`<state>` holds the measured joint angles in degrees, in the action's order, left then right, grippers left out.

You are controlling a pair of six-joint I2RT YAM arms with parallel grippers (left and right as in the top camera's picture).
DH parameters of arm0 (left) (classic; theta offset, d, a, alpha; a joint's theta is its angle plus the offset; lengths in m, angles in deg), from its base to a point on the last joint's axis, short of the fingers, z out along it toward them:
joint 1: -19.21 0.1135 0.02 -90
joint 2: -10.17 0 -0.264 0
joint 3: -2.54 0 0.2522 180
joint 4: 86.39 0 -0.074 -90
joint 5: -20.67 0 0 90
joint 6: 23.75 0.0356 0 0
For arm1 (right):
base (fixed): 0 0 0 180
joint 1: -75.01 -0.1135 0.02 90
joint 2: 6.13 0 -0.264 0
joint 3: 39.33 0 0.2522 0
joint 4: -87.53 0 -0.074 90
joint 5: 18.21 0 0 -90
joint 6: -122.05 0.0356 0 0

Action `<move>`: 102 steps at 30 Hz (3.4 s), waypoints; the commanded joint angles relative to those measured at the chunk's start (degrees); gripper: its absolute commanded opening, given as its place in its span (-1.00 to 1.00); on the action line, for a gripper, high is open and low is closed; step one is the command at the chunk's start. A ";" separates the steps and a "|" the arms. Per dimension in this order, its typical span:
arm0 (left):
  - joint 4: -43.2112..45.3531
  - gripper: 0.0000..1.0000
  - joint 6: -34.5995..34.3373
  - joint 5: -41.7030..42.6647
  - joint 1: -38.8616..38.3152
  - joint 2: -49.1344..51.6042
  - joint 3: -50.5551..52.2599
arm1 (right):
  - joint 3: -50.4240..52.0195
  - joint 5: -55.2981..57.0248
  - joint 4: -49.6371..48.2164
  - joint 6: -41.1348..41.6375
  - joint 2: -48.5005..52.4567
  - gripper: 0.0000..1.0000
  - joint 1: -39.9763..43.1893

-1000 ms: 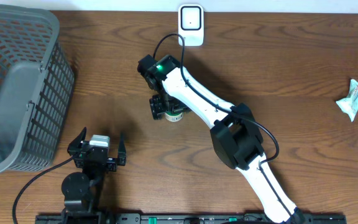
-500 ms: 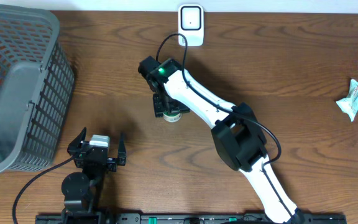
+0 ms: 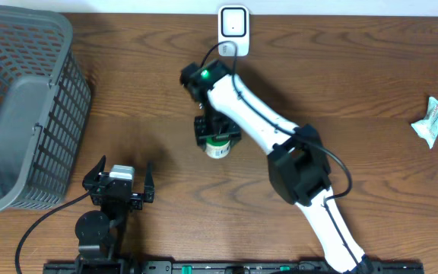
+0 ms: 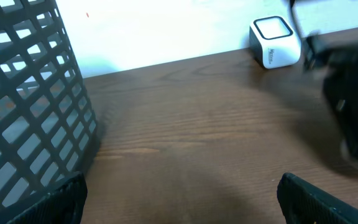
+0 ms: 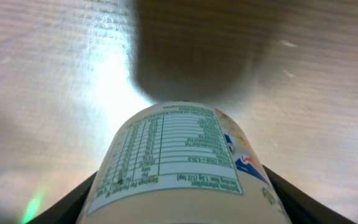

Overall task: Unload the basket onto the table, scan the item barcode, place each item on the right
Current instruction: 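Carry the bottle to the white scanner and hold it there, then carry the bottle to the right table edge and set it down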

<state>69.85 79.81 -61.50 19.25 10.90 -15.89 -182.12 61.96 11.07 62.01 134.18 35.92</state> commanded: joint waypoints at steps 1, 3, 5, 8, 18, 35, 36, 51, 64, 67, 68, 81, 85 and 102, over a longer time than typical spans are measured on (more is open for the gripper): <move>-0.17 0.96 0.33 1.16 0.00 -0.52 1.44 | -6.62 -5.86 6.88 -4.48 -0.17 -0.07 4.37; -0.17 0.96 0.33 1.16 0.00 -0.52 1.44 | -7.26 -10.29 7.58 -7.96 -0.52 -0.23 5.90; -0.17 0.96 0.33 1.16 0.00 -0.52 1.44 | -7.26 -16.06 7.56 -9.14 -0.83 -0.21 7.30; -0.17 0.96 0.33 1.16 0.00 -0.52 1.44 | -7.26 -22.27 7.58 -9.86 -0.92 -0.21 8.92; -0.17 0.96 0.33 1.16 0.00 -0.52 1.44 | -7.26 -23.30 7.58 -9.86 -0.92 -0.18 9.75; -0.17 0.96 0.33 1.16 0.00 -0.52 1.44 | -15.23 -5.14 3.87 -9.73 -6.08 -0.35 9.09; -0.17 0.96 0.33 1.18 0.00 -0.52 1.44 | -16.24 -2.82 2.12 -10.38 -6.43 -0.32 9.09; -0.17 0.96 0.33 1.16 0.00 -0.52 1.44 | -15.69 21.16 -34.16 -17.86 -6.78 -0.26 9.33; -0.17 0.95 0.33 1.16 0.00 -0.52 1.44 | 8.92 27.78 -81.46 -30.32 -6.78 -0.22 11.32; -0.17 0.96 0.33 1.16 0.00 -0.52 1.44 | 13.73 27.76 -91.21 -31.52 -6.64 -0.12 11.39; -0.17 0.95 0.33 1.16 0.00 -0.52 1.44 | 14.78 27.80 -93.22 -31.69 -6.40 -0.12 11.50; -0.17 0.96 0.33 1.16 0.00 -0.52 1.44 | 16.22 30.23 -111.97 -36.20 3.13 0.14 13.81; -0.17 0.95 0.33 1.16 0.00 -0.52 1.44 | 16.22 29.00 -109.46 -36.26 3.41 0.12 14.32; -0.17 0.96 0.33 1.16 0.00 -0.52 1.44 | 16.17 32.92 -78.55 -36.46 -14.49 0.08 17.11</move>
<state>69.89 79.81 -61.48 19.25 10.79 -15.85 -164.77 92.54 -70.72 25.96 129.85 50.78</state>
